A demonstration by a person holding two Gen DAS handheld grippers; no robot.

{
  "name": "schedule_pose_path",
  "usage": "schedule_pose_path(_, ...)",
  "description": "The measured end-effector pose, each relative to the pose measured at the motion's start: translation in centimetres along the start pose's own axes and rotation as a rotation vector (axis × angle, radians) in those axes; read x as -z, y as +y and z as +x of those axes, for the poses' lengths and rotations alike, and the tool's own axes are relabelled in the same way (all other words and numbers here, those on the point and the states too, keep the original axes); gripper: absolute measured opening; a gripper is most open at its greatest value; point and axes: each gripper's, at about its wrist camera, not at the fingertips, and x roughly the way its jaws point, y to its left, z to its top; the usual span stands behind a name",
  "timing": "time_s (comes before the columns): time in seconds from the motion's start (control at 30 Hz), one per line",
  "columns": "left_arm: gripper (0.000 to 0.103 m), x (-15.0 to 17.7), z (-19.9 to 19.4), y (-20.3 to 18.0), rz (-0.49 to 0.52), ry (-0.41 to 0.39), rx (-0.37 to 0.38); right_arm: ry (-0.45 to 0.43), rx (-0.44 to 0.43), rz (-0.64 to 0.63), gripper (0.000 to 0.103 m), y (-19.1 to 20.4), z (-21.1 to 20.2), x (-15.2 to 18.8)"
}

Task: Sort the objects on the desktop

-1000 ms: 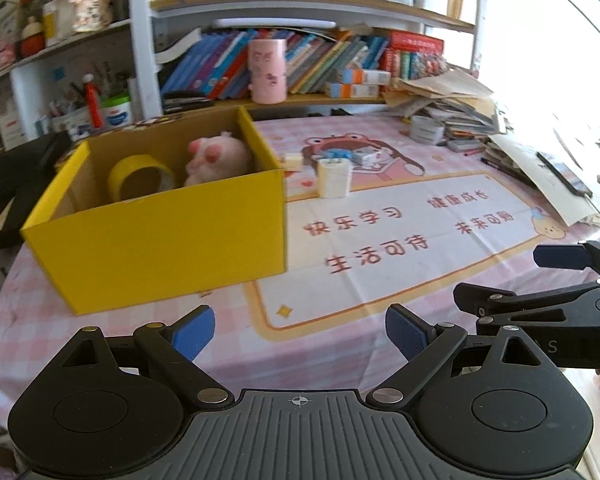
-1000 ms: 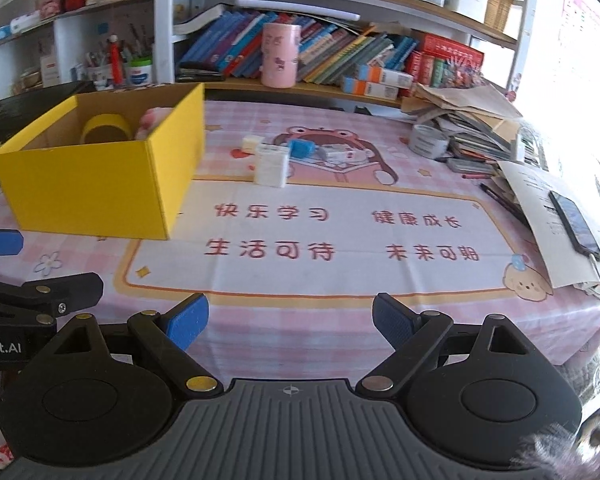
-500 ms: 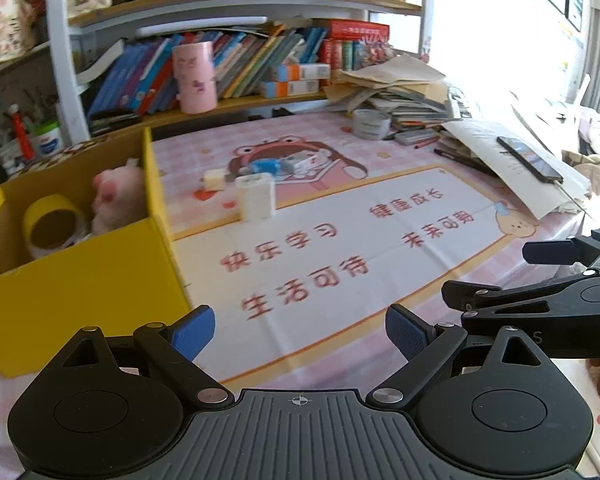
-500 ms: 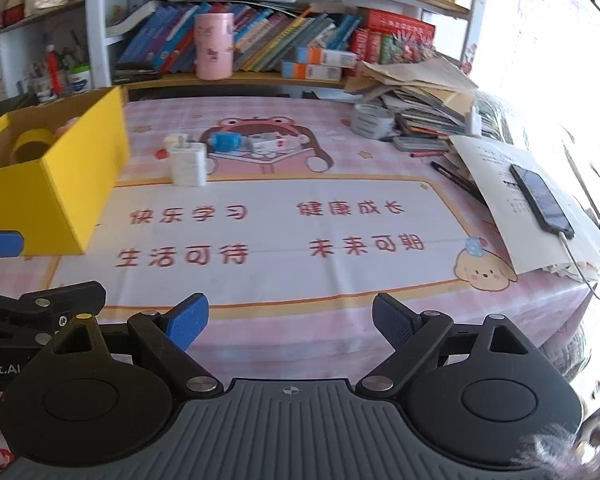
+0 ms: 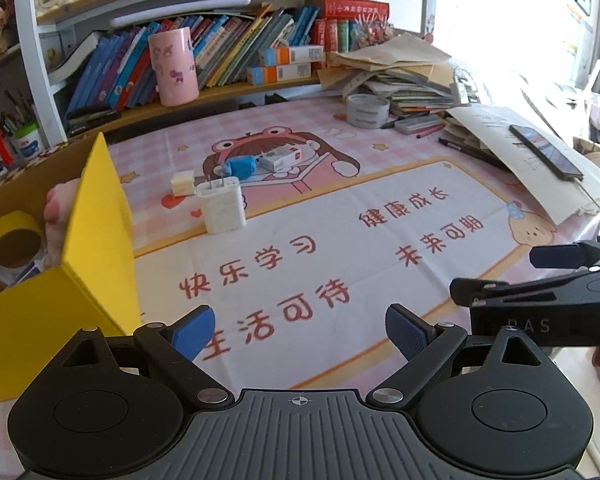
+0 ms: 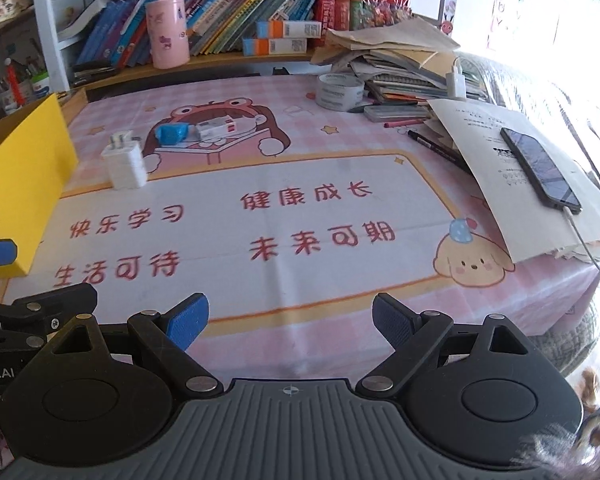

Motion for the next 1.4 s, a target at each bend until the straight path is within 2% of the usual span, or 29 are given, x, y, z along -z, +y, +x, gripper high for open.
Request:
schedule_pose_path(0.23, 0.094, -2.3, 2.0, -0.6, -0.059, 0.005, -0.068, -0.007, -0.065, -0.007, 0.088, -1.9, 3.2, -3.5)
schedule_pose_path(0.47, 0.094, -4.3, 4.2, 0.4, -0.167, 0.000, -0.162, -0.015, -0.164, -0.104, 0.088, -2.4, 7.0, -7.4)
schedule_pose_path(0.6, 0.093, -5.9, 6.0, 1.2, -0.169, -0.008, -0.245, -0.032, -0.224, -0.158, 0.088, -2.3, 9.1, -9.7)
schedule_pose_path(0.73, 0.092, -7.5, 7.6, 2.3, -0.190, -0.025, -0.291, -0.049, -0.286, -0.203, 0.088, -2.2, 11.5, -12.0)
schedule_pose_path(0.83, 0.091, -8.3, 9.0, 2.8, -0.196, -0.030, -0.321, -0.031, -0.347, -0.232, 0.088, -1.8, 13.6, -13.7)
schedule_pose_path(1.03, 0.073, -8.8, 11.7, 3.1, -0.192, 0.000, -0.350, -0.055, -0.410, -0.308, 0.086, 0.0, 16.9, -16.1)
schedule_pose_path(1.17, 0.068, -8.7, 13.1, 3.3, -0.196, 0.019, -0.358, -0.052, -0.436, -0.365, 0.086, 1.5, 19.0, -17.3)
schedule_pose_path(1.33, 0.051, -8.4, 14.7, 4.0, -0.233, 0.059, -0.361, -0.047, -0.439, -0.426, 0.085, 3.0, 21.0, -17.6)
schedule_pose_path(1.4, 0.045, -8.3, 15.1, 4.3, -0.255, 0.067, -0.338, -0.043, -0.441, -0.438, 0.085, 3.4, 21.7, -17.7)
